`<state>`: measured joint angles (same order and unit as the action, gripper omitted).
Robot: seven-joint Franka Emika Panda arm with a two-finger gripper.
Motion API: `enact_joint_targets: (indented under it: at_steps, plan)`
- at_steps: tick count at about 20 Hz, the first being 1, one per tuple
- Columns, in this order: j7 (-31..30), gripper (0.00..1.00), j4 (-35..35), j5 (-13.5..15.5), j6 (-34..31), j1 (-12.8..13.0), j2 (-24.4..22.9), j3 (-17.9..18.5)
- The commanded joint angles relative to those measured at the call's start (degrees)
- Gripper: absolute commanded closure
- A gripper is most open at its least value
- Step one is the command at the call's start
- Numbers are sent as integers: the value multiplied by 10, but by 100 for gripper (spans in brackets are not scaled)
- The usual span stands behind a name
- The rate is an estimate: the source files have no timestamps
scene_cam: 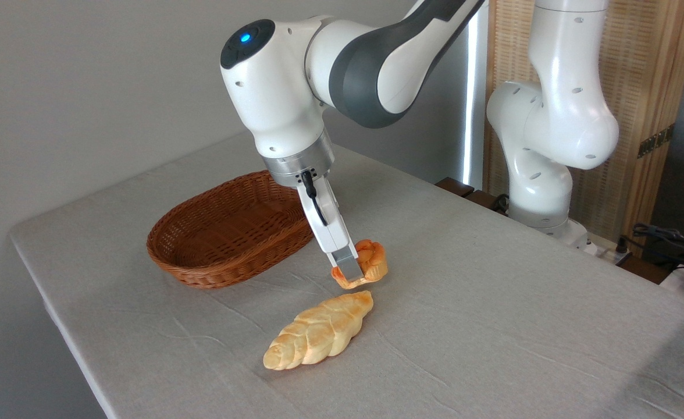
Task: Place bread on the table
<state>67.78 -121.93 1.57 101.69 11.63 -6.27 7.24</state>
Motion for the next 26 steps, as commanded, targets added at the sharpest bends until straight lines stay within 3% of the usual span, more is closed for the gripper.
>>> enact_joint_targets:
  at_steps: [1,6,9,13,17,20,26]
  plan:
    - [10,0,-2,-10,8,4,-2,4]
    - [4,0,6,-9,9,4,-8,4]
    - [-10,0,55,-6,0,7,-18,-2]
    - [-99,0,132,-2,-32,12,-22,-16]
    - [-152,0,139,-7,-33,11,-19,-14]
    - [-259,0,152,-5,-27,9,-15,-8]
    - [-292,0,165,-3,-11,9,3,-9]
